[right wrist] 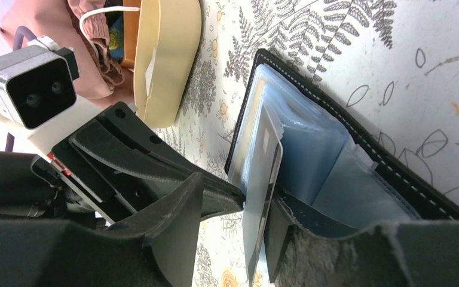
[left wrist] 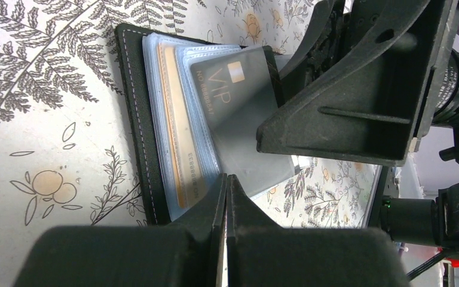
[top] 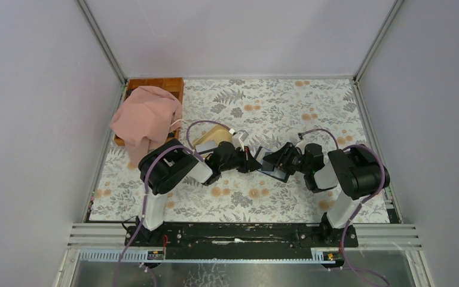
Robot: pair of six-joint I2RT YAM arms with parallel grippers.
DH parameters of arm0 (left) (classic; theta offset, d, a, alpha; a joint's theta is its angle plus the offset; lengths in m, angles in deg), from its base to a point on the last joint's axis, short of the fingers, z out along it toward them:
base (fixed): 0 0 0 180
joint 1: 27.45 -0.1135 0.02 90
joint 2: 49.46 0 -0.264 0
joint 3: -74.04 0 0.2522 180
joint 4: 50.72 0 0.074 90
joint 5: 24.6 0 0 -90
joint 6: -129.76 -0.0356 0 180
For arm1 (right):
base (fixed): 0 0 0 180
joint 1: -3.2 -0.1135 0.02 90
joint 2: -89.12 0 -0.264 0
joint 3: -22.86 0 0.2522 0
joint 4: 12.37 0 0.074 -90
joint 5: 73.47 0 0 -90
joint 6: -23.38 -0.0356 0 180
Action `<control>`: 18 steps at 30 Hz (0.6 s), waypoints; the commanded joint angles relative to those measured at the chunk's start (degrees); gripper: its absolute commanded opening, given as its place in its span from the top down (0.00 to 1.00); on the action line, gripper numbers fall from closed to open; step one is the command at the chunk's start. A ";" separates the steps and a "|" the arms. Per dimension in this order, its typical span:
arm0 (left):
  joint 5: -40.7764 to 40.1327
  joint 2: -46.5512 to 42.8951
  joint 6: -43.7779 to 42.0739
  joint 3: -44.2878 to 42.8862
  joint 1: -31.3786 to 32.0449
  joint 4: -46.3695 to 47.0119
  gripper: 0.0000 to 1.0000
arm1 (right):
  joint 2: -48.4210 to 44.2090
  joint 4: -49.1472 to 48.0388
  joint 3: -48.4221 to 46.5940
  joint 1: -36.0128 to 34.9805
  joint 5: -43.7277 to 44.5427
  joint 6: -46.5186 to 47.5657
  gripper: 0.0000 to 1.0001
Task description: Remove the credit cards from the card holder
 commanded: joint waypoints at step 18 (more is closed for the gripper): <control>-0.28 3.25 1.30 3.08 -2.09 -9.18 1.00 | -16.03 17.20 3.33 1.55 3.26 9.14 0.54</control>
